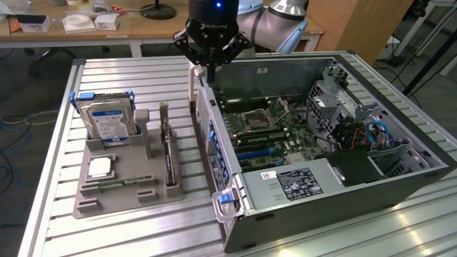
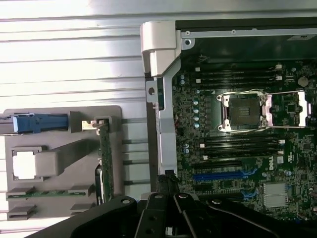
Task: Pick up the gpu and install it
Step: 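Reach for the gpu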
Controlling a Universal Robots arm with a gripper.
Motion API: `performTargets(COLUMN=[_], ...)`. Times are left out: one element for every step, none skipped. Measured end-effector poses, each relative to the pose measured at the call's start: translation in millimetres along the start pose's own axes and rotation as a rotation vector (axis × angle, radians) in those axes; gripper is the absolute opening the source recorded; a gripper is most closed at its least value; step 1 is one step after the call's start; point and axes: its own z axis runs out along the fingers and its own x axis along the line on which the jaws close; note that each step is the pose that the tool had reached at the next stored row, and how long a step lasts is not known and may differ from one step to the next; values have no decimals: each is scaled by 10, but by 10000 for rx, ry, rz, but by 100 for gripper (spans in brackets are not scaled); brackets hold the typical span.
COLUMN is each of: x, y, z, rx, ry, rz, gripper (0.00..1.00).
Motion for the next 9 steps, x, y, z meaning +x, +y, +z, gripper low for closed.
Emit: performTargets(x=[11, 22, 34, 46, 57, 69, 80, 92, 103], y=[-1, -2, -3, -4, -4, -5, -6, -7, -8], z=[0, 0, -1, -1, -1, -1, -2, -2, -2], rx=[0, 0, 0, 0, 0, 0, 0, 0, 0], ry=[-1, -1, 0, -1, -1, -1, 0, 1, 0], rz=[0, 0, 0, 0, 0, 0, 0, -1, -1], gripper=[11, 11, 11, 11, 11, 11, 11, 11, 11])
